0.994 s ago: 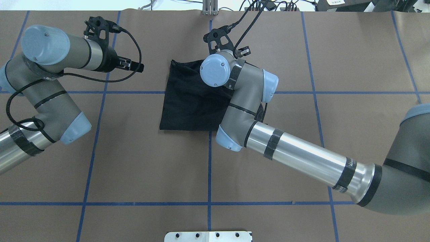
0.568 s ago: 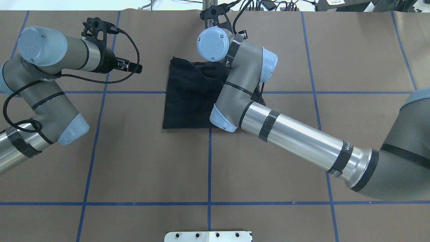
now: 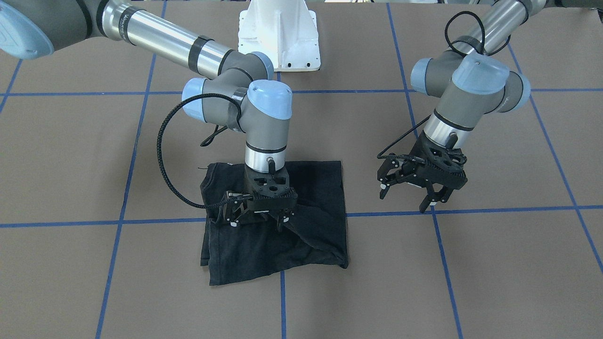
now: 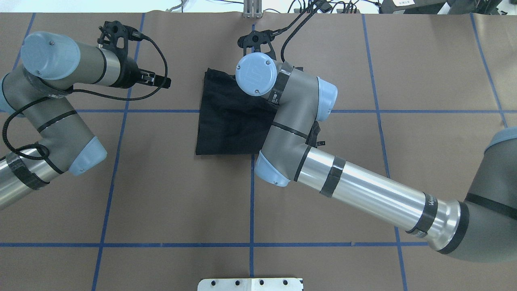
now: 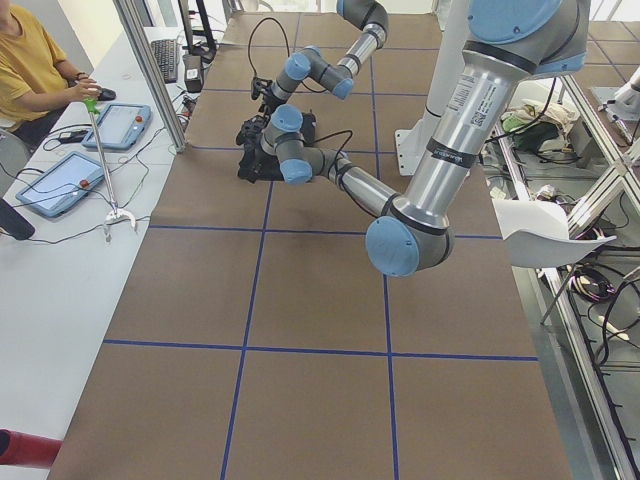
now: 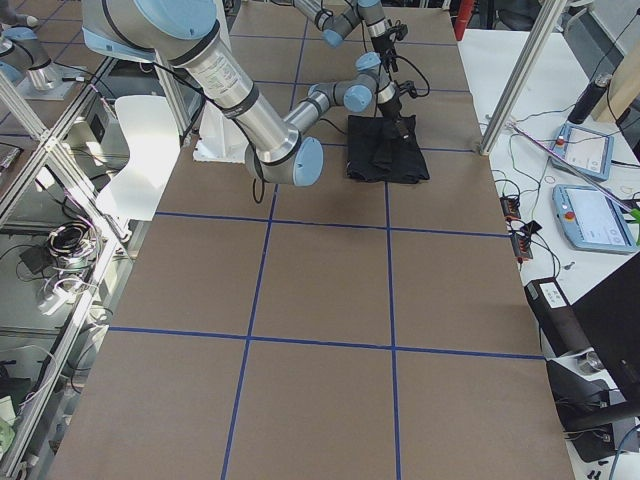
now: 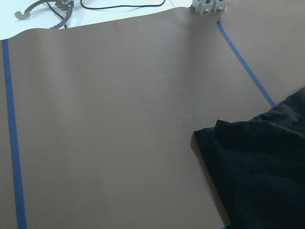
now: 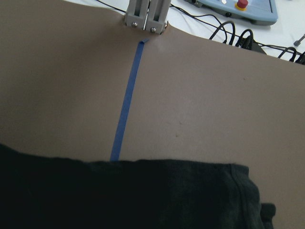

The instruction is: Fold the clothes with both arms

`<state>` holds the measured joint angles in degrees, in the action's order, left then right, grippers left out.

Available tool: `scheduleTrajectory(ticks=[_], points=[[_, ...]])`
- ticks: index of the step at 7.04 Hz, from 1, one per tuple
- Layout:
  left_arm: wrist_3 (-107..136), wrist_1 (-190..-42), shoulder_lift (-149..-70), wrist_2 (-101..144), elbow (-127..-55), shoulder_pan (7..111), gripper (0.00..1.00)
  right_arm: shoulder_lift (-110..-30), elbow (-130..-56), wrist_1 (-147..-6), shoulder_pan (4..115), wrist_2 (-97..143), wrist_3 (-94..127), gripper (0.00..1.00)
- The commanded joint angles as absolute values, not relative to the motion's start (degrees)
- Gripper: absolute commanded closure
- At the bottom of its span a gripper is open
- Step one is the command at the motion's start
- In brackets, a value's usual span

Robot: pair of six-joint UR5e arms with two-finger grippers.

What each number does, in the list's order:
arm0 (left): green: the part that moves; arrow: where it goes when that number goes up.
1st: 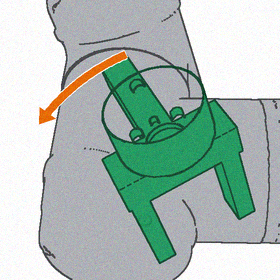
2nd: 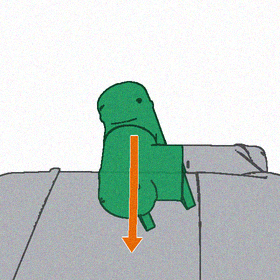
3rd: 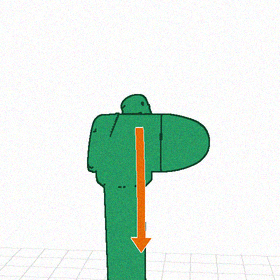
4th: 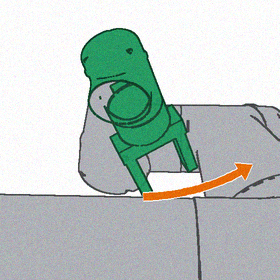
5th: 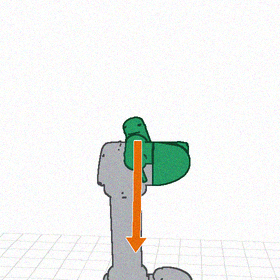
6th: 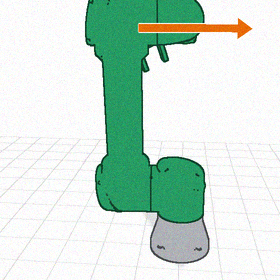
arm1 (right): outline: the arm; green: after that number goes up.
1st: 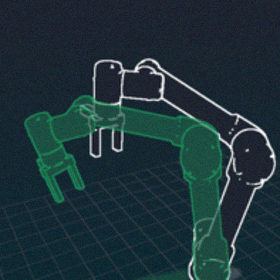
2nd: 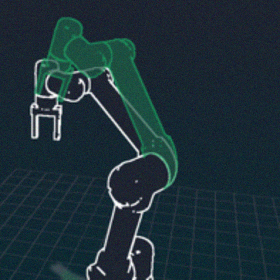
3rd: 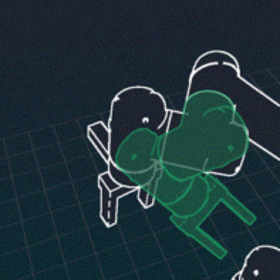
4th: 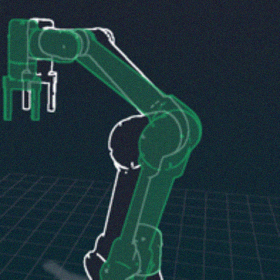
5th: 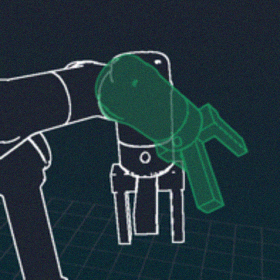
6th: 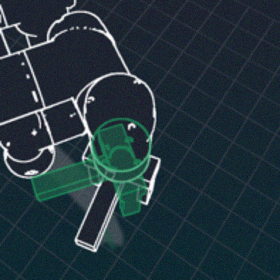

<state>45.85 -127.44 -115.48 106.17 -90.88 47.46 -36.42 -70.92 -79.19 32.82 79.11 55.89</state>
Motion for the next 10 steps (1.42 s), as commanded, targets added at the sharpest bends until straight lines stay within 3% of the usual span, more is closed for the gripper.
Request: scheduleTrajectory(ticks=[1,2,3,4,5,8,10], points=[[45.88,-127.44,-114.61,106.17,-92.02,47.46,0.0,-37.53,-73.12,-79.98,30.16,78.93,58.43,0.08],[45.88,-127.44,-114.61,106.17,-92.02,47.46,0.0,-37.18,-73.04,-79.72,29.8,78.93,62.45,0.19],[45.88,-127.44,-114.52,106.17,-92.02,47.46,0.0,-37.0,-72.95,-79.37,29.71,79.01,62.66,0.45],[45.88,-127.44,-114.61,106.17,-92.02,47.46,0.0,-37.0,-72.95,-79.1,29.79,79.01,62.67,0.86],[45.88,-127.44,-114.61,106.08,-92.02,47.46,0.0,-37.09,-72.95,-79.01,29.79,78.93,62.58,1.0],[45.88,-127.44,-114.61,106.17,-92.02,47.46,0.0,-37.79,-72.07,-79.19,31.71,78.84,61.97,1.0],[45.88,-127.44,-114.61,106.17,-92.02,47.46,0.0,-37.27,-67.7,-77.53,35.32,79.1,61.44,1.0]])
